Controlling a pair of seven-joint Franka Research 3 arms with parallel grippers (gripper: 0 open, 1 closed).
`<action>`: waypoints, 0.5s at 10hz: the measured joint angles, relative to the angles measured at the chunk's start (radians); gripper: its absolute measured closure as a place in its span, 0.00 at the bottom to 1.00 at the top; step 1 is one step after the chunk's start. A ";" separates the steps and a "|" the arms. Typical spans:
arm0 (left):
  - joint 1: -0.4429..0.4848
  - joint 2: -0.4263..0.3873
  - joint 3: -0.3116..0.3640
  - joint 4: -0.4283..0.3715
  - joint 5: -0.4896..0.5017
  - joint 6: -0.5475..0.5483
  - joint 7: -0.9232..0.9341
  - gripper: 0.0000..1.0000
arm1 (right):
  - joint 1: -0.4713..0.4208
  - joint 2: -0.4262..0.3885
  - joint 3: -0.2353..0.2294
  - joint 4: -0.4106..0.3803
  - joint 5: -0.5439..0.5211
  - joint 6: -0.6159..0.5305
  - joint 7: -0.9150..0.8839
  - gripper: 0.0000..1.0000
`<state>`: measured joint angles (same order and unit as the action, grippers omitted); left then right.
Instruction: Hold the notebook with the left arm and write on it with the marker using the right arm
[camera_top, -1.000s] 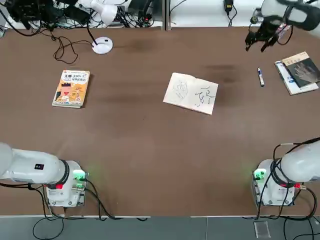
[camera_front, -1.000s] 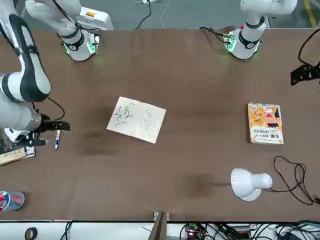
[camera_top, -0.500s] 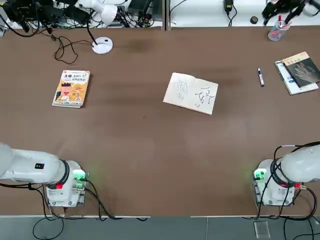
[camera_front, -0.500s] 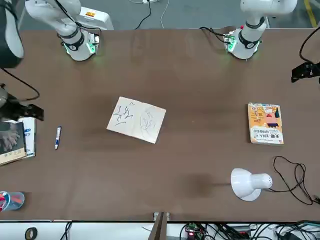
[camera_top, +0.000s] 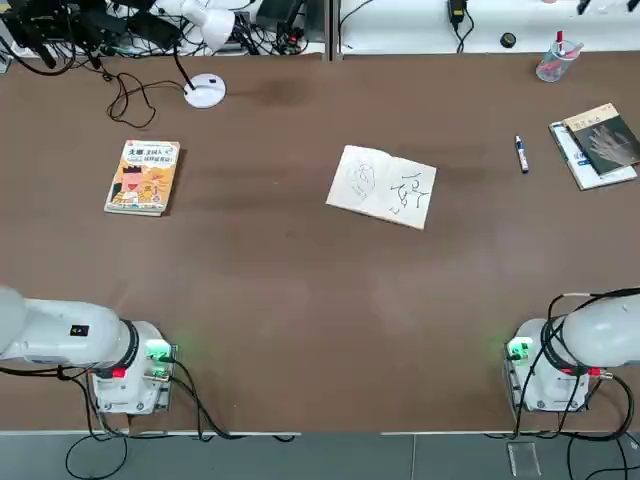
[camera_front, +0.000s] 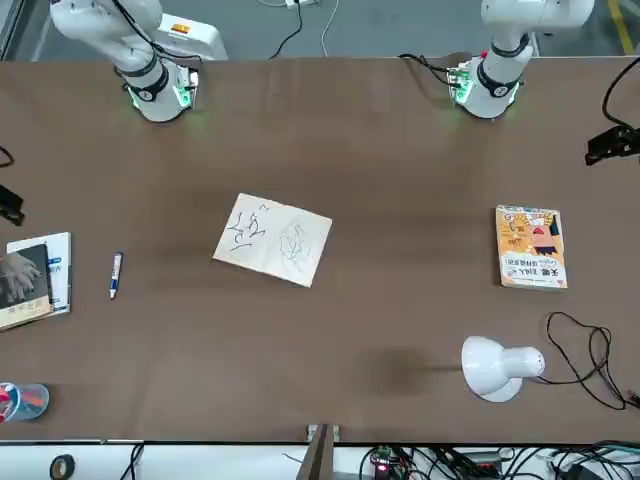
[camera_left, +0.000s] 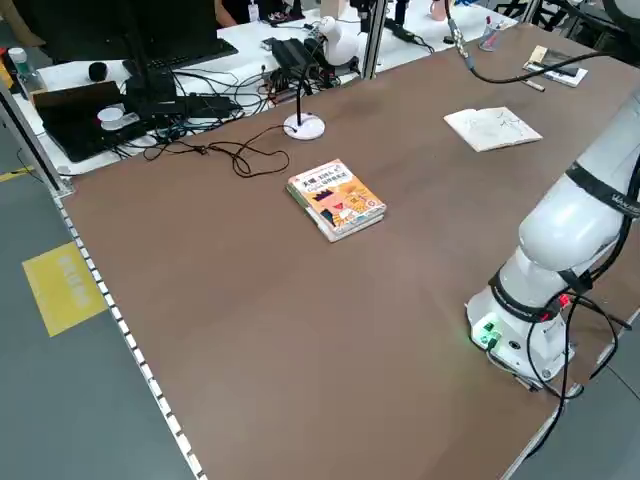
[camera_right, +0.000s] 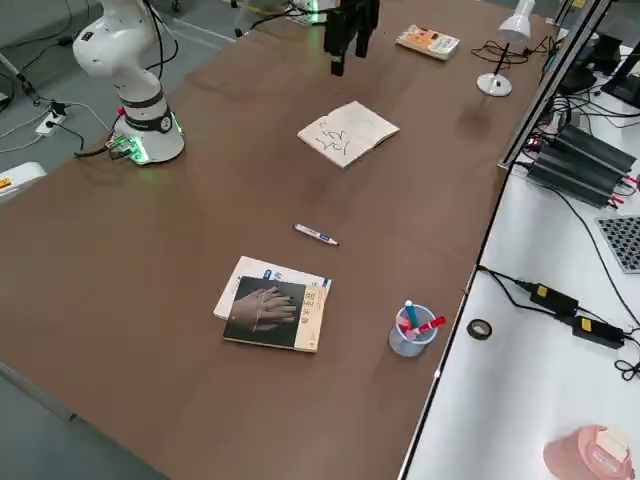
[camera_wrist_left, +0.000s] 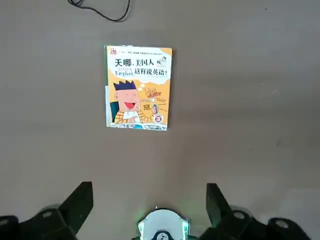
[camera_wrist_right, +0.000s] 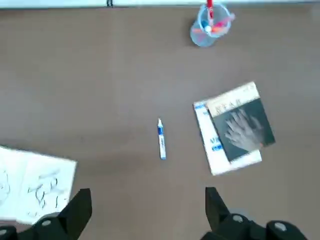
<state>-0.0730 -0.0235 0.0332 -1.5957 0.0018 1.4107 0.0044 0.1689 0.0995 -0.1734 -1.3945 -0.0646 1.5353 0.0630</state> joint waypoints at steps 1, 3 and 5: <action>-0.001 0.000 -0.001 0.000 0.000 0.000 0.000 0.00 | -0.001 -0.009 0.002 0.019 0.001 -0.040 0.001 0.00; -0.004 0.000 -0.002 -0.001 0.000 0.000 0.000 0.00 | -0.001 -0.018 0.013 0.053 0.005 -0.088 0.007 0.00; -0.005 0.000 -0.004 -0.001 0.000 0.000 0.000 0.00 | -0.008 -0.019 0.026 0.055 0.008 -0.091 0.010 0.00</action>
<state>-0.0779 -0.0235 0.0296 -1.5966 0.0018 1.4107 0.0044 0.1607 0.0808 -0.1478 -1.3397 -0.0569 1.4442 0.0729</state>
